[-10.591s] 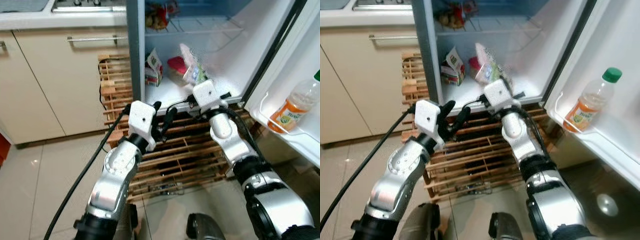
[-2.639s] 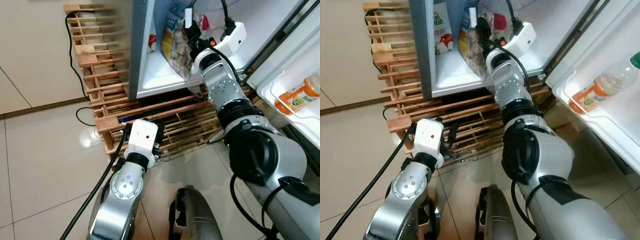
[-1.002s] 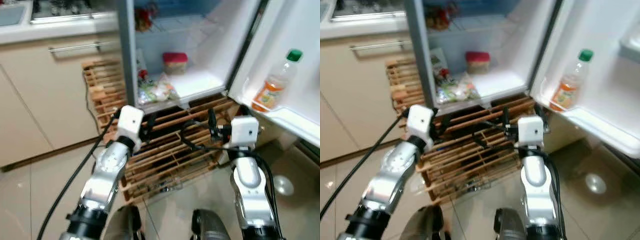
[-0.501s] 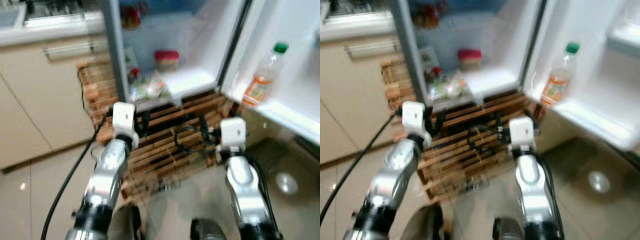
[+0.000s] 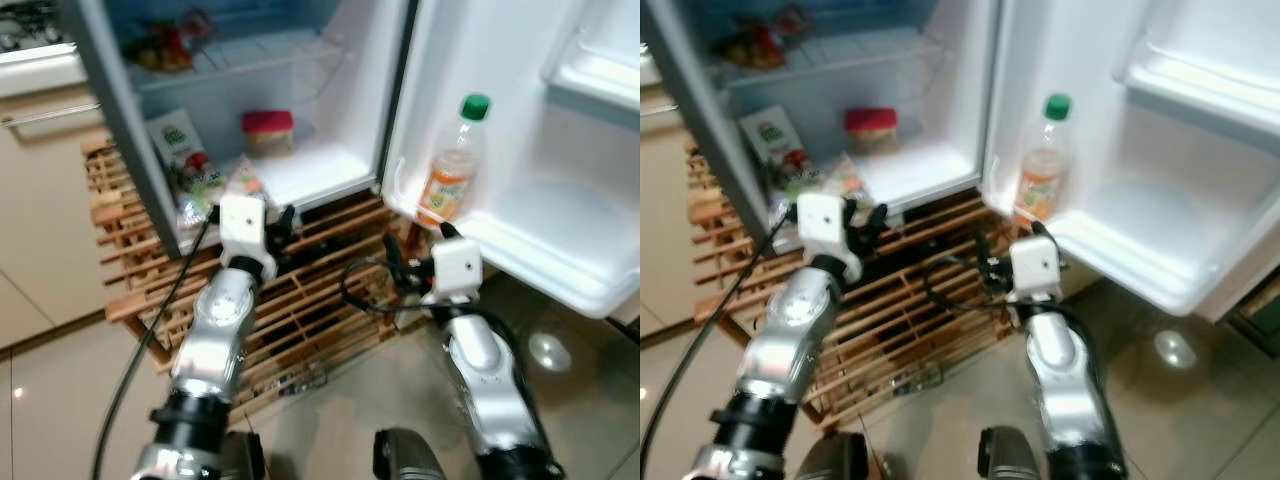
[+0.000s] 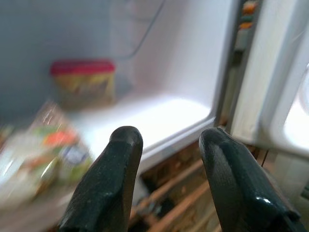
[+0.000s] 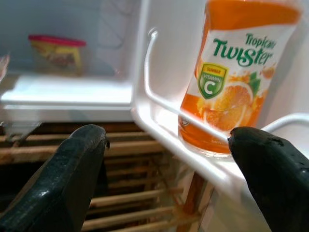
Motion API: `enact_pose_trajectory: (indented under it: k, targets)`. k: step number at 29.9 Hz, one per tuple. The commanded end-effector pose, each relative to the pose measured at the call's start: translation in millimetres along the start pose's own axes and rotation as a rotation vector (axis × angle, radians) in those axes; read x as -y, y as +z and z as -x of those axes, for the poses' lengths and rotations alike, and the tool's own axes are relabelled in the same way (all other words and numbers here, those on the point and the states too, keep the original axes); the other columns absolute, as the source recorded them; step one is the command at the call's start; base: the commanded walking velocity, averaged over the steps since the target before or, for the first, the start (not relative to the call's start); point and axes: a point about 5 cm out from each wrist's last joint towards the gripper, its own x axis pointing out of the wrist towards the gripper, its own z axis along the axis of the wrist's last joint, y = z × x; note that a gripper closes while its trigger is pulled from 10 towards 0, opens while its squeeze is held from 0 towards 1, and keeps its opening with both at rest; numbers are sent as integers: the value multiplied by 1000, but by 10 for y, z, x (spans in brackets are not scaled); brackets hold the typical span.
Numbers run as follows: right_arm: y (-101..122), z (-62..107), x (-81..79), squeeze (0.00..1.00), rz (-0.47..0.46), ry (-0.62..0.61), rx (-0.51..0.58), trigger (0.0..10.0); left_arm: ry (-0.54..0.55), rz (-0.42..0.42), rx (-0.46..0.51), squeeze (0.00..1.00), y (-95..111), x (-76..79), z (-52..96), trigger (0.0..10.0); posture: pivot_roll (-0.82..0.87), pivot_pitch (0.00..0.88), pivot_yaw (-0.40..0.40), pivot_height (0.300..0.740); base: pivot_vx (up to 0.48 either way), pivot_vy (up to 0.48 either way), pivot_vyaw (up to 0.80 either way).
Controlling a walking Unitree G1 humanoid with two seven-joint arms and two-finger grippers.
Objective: Restocking fridge
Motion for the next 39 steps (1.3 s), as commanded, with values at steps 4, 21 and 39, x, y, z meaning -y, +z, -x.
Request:
enact_pose_trajectory:
  k: [4,21,39]
  targets:
    - [60,-33,-90,0,-26,38,20,10000,59,-52,22,0,56,-121,6,10000,-77,0,11,652,0,0,0]
    - [94,-101,-158,0,-47,87,25,10000,182,-116,-157,0,-173,-417,-306,10000,-89,0,6,652,0,0,0]
    - [90,-100,-184,0,-49,109,11,10000,245,-136,-176,0,-155,-516,-542,10000,-104,0,-21,652,0,0,0]
